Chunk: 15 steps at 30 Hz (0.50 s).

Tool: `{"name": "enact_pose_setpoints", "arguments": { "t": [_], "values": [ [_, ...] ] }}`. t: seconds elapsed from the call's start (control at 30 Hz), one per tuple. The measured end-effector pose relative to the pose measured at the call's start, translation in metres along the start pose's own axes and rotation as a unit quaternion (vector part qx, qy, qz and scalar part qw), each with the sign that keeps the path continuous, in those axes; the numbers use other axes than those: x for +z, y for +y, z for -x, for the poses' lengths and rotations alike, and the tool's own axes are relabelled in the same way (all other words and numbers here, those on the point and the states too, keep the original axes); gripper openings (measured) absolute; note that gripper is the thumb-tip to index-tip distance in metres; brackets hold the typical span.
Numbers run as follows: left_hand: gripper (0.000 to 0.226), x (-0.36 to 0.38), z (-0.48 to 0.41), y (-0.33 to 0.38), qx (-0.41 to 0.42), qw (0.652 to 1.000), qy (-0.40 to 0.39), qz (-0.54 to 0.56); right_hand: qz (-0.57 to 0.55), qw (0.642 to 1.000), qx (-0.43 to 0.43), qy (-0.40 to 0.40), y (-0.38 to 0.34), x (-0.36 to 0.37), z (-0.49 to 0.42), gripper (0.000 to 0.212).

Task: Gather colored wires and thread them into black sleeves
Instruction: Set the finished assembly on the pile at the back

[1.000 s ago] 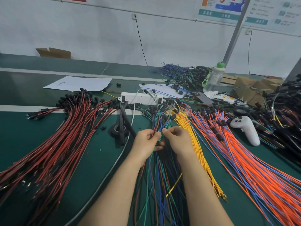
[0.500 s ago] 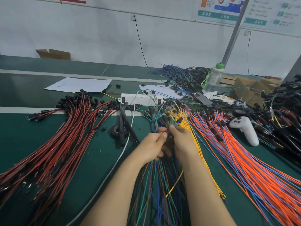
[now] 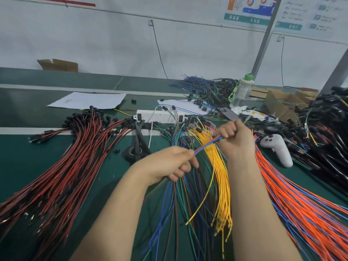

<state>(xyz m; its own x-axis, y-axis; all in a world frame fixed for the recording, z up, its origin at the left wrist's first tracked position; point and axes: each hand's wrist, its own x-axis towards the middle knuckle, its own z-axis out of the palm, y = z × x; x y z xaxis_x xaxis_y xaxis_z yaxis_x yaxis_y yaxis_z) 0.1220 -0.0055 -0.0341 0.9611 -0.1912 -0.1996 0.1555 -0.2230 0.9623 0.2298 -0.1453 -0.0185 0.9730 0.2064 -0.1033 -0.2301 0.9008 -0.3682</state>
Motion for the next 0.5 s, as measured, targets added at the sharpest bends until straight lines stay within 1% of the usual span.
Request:
{"name": "enact_pose_setpoints", "arguments": {
  "t": [0.03, 0.1, 0.13, 0.17, 0.2, 0.23, 0.27, 0.33, 0.37, 0.4, 0.43, 0.47, 0.5],
  "values": [
    [0.034, -0.001, 0.001, 0.002, 0.007, 1.000, -0.005, 0.015, -0.001, 1.000, -0.005, -0.006, -0.003, 0.004, 0.000, 0.038],
    [0.032, 0.003, 0.001, 0.008, 0.014, 0.999, -0.038, 0.027, 0.032, 0.999, 0.015, -0.020, -0.003, 0.012, 0.002, 0.038],
    [0.030, 0.007, 0.000, 0.013, 0.017, 0.998, -0.054, 0.039, 0.073, 0.996, 0.033, -0.028, 0.000, 0.017, 0.003, 0.037],
    [0.029, 0.011, -0.001, 0.017, 0.022, 0.996, -0.060, 0.067, 0.142, 0.988, 0.047, -0.033, 0.003, 0.020, 0.006, 0.037],
    [0.026, 0.015, -0.004, 0.022, 0.029, 0.992, -0.053, 0.114, 0.242, 0.968, 0.052, -0.038, 0.007, 0.024, 0.009, 0.037],
    [0.022, 0.017, -0.008, 0.027, 0.034, 0.983, -0.036, 0.176, 0.344, 0.936, 0.053, -0.047, 0.011, 0.027, 0.012, 0.037],
    [0.018, 0.017, -0.012, 0.032, 0.039, 0.969, -0.020, 0.244, 0.419, 0.904, 0.052, -0.064, 0.015, 0.028, 0.014, 0.037],
    [0.022, 0.012, -0.017, 0.041, 0.048, 0.926, -0.004, 0.374, 0.495, 0.863, 0.055, -0.087, 0.019, 0.027, 0.015, 0.040],
    [0.027, 0.006, -0.018, 0.044, 0.054, 0.899, 0.001, 0.436, 0.534, 0.841, 0.039, -0.077, 0.019, 0.023, 0.014, 0.044],
    [0.031, -0.001, -0.017, 0.047, 0.062, 0.865, 0.006, 0.498, 0.596, 0.802, 0.005, -0.049, 0.018, 0.016, 0.011, 0.047],
    [0.034, -0.010, -0.014, 0.049, 0.073, 0.826, 0.010, 0.558, 0.681, 0.731, -0.039, -0.007, 0.016, 0.006, 0.007, 0.049],
    [0.037, -0.019, -0.010, 0.050, 0.084, 0.787, 0.012, 0.611, 0.771, 0.630, -0.076, 0.043, 0.014, -0.009, 0.001, 0.050],
    [0.040, -0.026, -0.006, 0.051, 0.095, 0.753, 0.013, 0.651, 0.841, 0.528, -0.080, 0.092, 0.013, -0.024, -0.001, 0.050]
  ]
}}
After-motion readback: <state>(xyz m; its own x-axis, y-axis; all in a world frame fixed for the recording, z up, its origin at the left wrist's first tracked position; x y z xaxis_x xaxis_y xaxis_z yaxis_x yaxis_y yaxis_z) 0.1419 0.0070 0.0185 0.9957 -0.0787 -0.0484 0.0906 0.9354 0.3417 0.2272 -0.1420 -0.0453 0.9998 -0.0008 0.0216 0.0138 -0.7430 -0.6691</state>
